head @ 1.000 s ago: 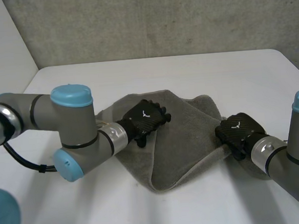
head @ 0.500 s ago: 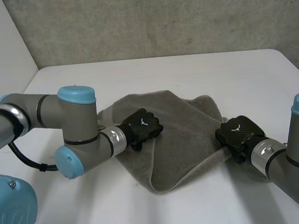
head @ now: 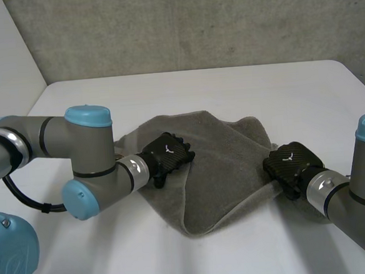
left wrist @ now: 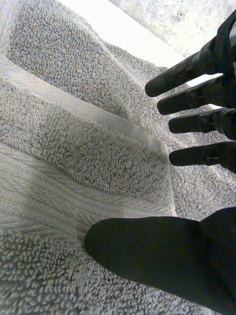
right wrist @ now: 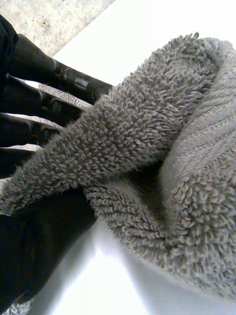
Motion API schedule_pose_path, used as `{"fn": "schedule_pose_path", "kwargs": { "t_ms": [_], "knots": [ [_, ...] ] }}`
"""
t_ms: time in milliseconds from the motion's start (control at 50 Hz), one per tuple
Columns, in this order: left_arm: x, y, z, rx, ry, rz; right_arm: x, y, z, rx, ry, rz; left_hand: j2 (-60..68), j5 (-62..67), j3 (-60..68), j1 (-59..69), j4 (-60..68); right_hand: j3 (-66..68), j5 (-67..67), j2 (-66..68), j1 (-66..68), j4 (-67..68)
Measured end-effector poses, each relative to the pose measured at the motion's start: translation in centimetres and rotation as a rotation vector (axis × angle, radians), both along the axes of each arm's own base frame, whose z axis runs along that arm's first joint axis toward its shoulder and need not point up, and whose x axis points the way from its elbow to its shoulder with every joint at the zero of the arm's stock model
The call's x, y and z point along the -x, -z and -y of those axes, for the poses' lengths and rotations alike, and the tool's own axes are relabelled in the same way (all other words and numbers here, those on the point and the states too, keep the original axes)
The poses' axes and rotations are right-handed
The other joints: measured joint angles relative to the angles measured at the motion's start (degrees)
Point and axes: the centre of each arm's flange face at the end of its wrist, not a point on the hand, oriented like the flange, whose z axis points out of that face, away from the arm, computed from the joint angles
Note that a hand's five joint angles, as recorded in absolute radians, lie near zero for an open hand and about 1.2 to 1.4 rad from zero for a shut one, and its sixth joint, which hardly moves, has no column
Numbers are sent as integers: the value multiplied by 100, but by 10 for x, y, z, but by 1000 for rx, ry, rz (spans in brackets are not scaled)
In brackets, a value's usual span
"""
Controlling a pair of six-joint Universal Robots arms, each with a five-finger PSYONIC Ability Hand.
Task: Fold the towel.
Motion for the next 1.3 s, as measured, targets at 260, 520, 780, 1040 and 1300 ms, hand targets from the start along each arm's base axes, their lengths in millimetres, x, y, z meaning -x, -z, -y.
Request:
{"fn": "schedule_pose_path", "kwargs": {
  "t_ms": [260, 520, 780, 1040, 1300],
  "knots": [
    [-2, 5, -3, -17, 0, 11, 0, 1, 0, -1, 0, 0, -68, -76, -70, -72, -70, 0, 3, 0, -2, -12],
    [-3, 7, -5, -20, -1, 13, 0, 2, 0, -4, 0, -2, 2559, 2445, 2496, 1921, 2511, -58, -17, -56, -58, -84],
    [-3, -28, 5, 98, -48, -53, 0, 2, 0, -5, -1, -3, 3385, 3337, 3375, 1931, 3391, -139, -101, -138, -159, -162],
    [-25, -30, 2, 77, -95, -45, 0, 2, 0, -5, -2, -4, 3285, 3415, 3292, 2084, 3407, -182, -133, -168, -194, -196],
    [-24, -15, -8, 32, -65, -29, 0, 2, -1, -7, -3, -5, -869, -853, -838, -854, -846, -266, -206, -254, -298, -278]
  ]
}}
